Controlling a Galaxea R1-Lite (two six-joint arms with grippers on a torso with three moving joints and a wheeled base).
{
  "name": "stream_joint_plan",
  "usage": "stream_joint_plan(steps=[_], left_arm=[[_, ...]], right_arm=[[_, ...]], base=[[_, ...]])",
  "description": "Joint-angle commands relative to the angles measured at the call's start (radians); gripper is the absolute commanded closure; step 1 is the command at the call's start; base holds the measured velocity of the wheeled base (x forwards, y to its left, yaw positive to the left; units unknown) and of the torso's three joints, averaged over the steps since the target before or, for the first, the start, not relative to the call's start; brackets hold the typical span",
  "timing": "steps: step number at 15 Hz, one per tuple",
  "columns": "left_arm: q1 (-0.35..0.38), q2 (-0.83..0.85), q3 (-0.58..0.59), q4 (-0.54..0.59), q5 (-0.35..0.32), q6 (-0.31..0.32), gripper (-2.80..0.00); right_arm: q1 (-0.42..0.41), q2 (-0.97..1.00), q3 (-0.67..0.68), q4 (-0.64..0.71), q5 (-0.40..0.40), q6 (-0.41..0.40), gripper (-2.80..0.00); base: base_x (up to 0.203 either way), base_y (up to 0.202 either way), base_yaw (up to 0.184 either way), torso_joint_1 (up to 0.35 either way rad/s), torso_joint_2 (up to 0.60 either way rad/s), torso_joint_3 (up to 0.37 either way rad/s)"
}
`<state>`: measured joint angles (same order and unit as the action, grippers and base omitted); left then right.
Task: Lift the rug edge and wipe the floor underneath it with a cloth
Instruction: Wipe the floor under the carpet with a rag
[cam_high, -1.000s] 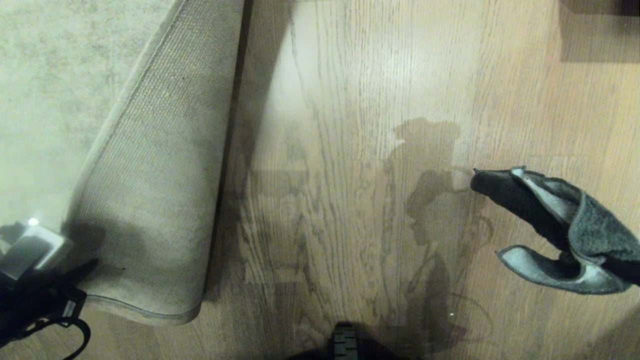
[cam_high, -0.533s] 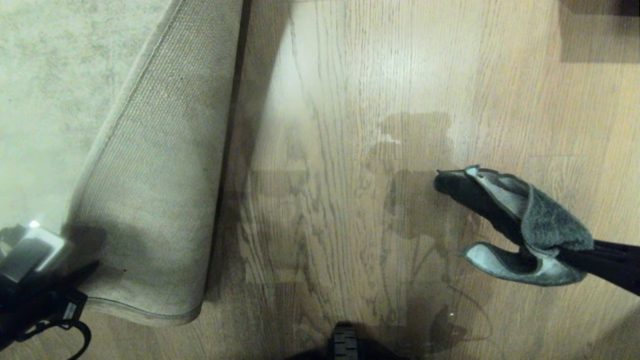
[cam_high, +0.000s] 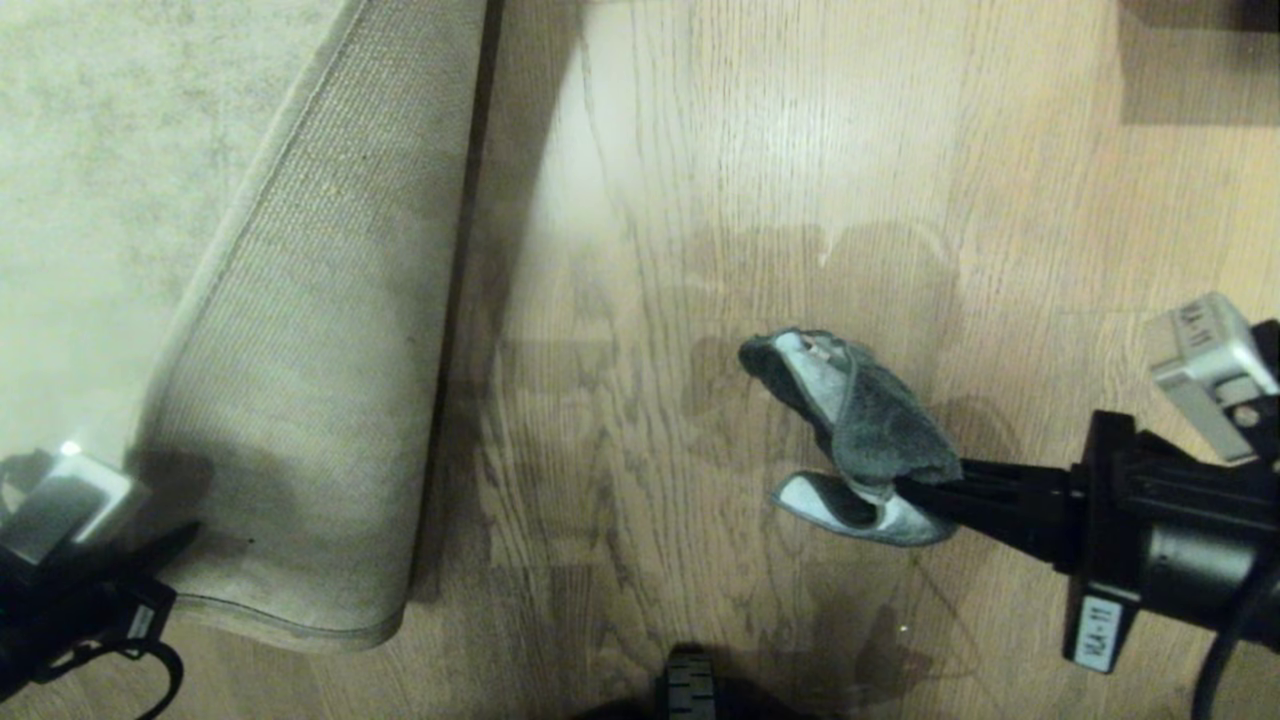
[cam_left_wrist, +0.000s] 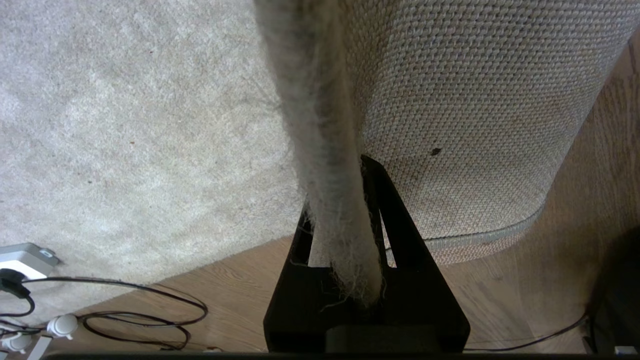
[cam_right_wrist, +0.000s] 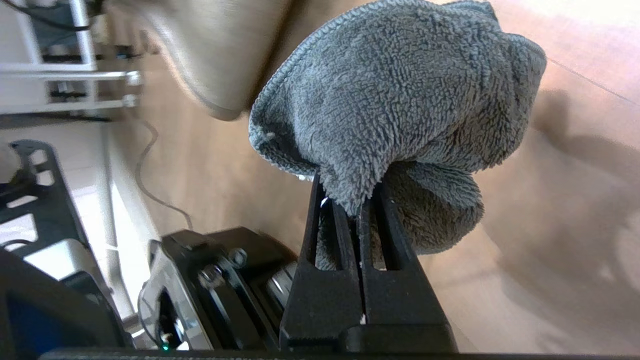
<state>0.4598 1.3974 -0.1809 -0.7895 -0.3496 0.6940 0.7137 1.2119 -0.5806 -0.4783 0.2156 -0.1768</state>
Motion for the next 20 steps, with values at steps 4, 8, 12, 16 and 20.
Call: stream_joint_plan(steps=[4,8,12,16,20], left_arm=[[0.0,-0.003,0.0,-0.005,-0.002,0.002,0.0],[0.0,-0.003,0.0,-0.005,-0.002,0.001,0.0],[0.002,-0.006,0.0,-0.005,-0.002,0.001,0.0],[0.002,-0.009,-0.005,-0.008,-0.002,-0.001,0.0],[0.003,-0.006,-0.002,-0.073,-0.002,-0.007,0.0]], right_arm=[[0.158,0.299,-0.064,-0.195,-0.028,0.0,0.0],[0.196,0.429,-0.122,-0.313,-0.059,0.0,0.0],[0.202,0.479,-0.131,-0.369,-0.064,0.005,0.0],[0.202,0.548,-0.137,-0.48,-0.076,0.008,0.0],[0.202,0.626,-0.18,-0.564,-0.081,0.009,0.0]], base=[[0.0,0.0,0.0,0.0,0.0,0.0],[0.0,0.0,0.0,0.0,0.0,0.0],[0.0,0.0,0.0,0.0,0.0,0.0],[0.0,0.0,0.0,0.0,0.0,0.0],[0.0,0.0,0.0,0.0,0.0,0.0]])
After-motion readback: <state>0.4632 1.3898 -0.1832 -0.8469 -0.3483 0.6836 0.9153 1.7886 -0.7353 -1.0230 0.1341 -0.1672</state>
